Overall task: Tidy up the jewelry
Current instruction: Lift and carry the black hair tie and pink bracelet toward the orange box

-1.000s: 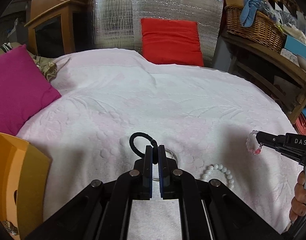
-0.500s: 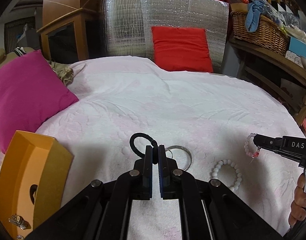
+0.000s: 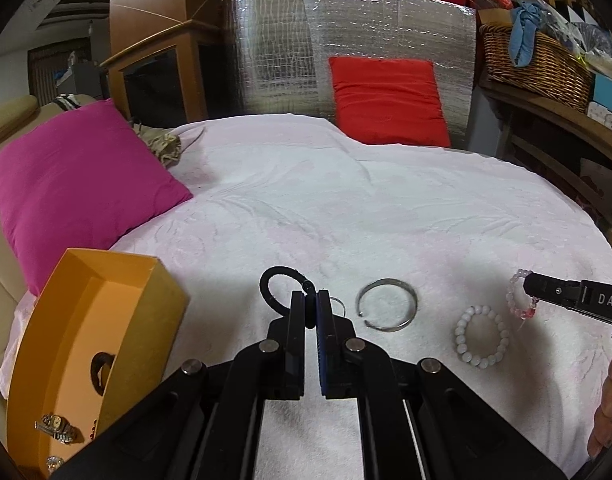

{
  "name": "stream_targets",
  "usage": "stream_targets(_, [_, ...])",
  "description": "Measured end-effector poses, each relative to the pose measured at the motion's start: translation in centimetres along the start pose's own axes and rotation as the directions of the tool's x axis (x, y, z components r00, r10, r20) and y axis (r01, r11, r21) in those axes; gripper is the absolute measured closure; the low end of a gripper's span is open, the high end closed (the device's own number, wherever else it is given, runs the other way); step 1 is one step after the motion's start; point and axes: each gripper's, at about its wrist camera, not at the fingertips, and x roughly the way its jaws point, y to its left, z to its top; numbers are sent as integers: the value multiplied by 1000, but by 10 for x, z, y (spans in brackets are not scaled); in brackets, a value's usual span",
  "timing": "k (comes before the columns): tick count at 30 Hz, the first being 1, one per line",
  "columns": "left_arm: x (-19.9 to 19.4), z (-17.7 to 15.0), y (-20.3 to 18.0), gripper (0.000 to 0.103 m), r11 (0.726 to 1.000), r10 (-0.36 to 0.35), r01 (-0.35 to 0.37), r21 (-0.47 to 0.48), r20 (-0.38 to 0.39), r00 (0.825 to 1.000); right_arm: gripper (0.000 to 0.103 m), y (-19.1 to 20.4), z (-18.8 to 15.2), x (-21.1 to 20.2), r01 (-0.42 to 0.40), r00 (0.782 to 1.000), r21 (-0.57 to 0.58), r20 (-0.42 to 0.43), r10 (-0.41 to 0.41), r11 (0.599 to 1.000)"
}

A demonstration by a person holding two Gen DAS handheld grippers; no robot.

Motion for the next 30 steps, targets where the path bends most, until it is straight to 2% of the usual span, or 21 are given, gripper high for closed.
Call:
stream_targets(16, [-10,-16,21,98,997,64,-65,-51,-18,998,94,31,-21,-1,-22,1000,-123,0,22,992])
stream_targets(30, [-32,-28,28,98,994,82,-82,-78,1,997,94,58,-60,0,-84,996,-187,-56,75,979])
